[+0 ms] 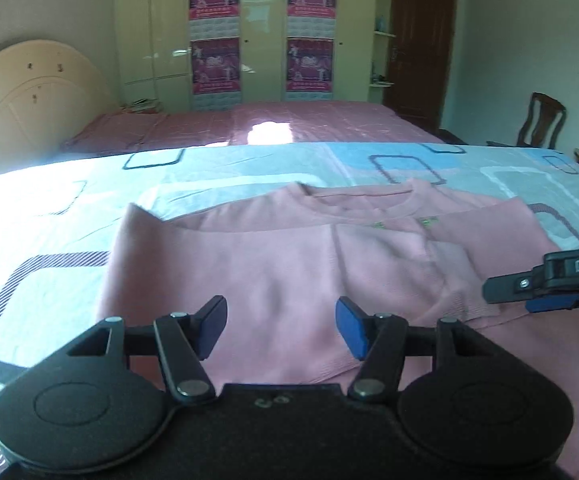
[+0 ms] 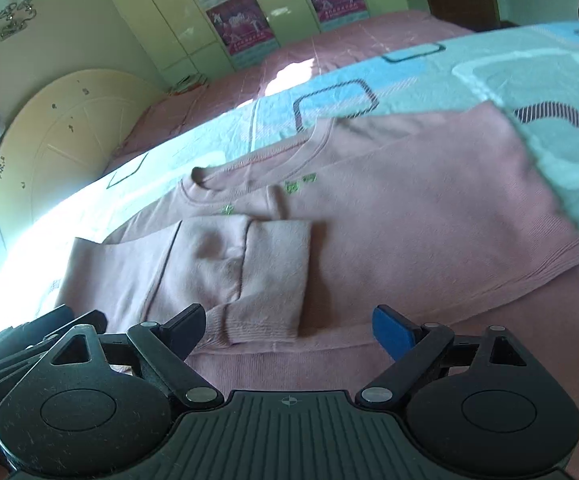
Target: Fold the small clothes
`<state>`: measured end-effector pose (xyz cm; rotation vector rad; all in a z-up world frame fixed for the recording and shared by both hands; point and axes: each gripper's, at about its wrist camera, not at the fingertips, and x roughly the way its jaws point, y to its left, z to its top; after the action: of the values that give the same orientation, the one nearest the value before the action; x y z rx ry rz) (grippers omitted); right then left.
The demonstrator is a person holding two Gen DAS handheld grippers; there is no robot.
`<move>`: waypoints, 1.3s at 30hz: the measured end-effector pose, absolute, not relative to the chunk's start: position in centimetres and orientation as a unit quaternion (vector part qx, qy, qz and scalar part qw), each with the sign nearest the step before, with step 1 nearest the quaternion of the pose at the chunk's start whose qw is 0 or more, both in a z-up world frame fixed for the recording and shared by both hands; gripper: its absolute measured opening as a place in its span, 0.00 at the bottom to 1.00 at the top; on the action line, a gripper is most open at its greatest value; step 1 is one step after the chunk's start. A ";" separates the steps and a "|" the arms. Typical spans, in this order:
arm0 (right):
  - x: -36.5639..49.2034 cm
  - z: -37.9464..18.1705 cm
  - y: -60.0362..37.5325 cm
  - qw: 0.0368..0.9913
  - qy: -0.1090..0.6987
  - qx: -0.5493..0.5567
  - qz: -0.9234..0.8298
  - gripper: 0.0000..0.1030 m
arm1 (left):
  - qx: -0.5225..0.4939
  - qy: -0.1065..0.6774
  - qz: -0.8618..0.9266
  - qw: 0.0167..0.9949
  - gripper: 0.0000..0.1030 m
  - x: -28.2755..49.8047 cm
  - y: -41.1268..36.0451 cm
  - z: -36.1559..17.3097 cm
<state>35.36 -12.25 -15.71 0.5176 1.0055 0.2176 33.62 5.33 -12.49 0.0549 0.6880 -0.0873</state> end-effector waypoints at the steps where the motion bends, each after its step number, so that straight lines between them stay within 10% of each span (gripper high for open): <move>1: 35.5 -15.9 -11.9 0.837 0.478 0.245 0.105 0.87 | 0.026 0.342 -0.023 0.939 0.58 33.0 6.8 -12.7; 4: 36.0 -16.3 -10.9 0.837 0.479 0.243 0.106 0.63 | 0.023 0.361 0.020 0.932 0.56 31.6 9.7 -13.6; 12: 37.4 -16.4 -8.7 0.842 0.474 0.232 0.115 0.58 | 0.018 0.380 0.072 0.922 0.56 30.4 12.6 -15.5; 14: 37.7 -16.8 -8.1 0.838 0.479 0.228 0.123 0.17 | 0.023 0.378 0.075 0.923 0.54 30.8 12.6 -15.7; 27: 36.7 -11.2 -10.0 0.923 0.365 0.069 0.095 0.16 | 0.065 0.354 0.086 0.929 0.11 32.7 11.4 -16.6; 34: 36.9 -16.3 -14.4 0.873 0.468 0.124 0.066 0.17 | 0.084 0.367 0.054 0.925 0.11 32.3 10.3 -16.6; 37: 35.9 -15.9 -15.9 0.881 0.452 0.135 0.043 0.51 | 0.074 0.380 0.045 0.921 0.23 31.8 11.2 -16.0; 39: 35.5 -15.1 -17.2 0.888 0.438 0.136 0.028 0.54 | 0.045 0.387 0.044 0.920 0.28 31.4 12.5 -15.2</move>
<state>35.48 -17.20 -15.15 0.2822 0.9092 0.0574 31.40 12.45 -15.19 0.0917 0.7949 0.0910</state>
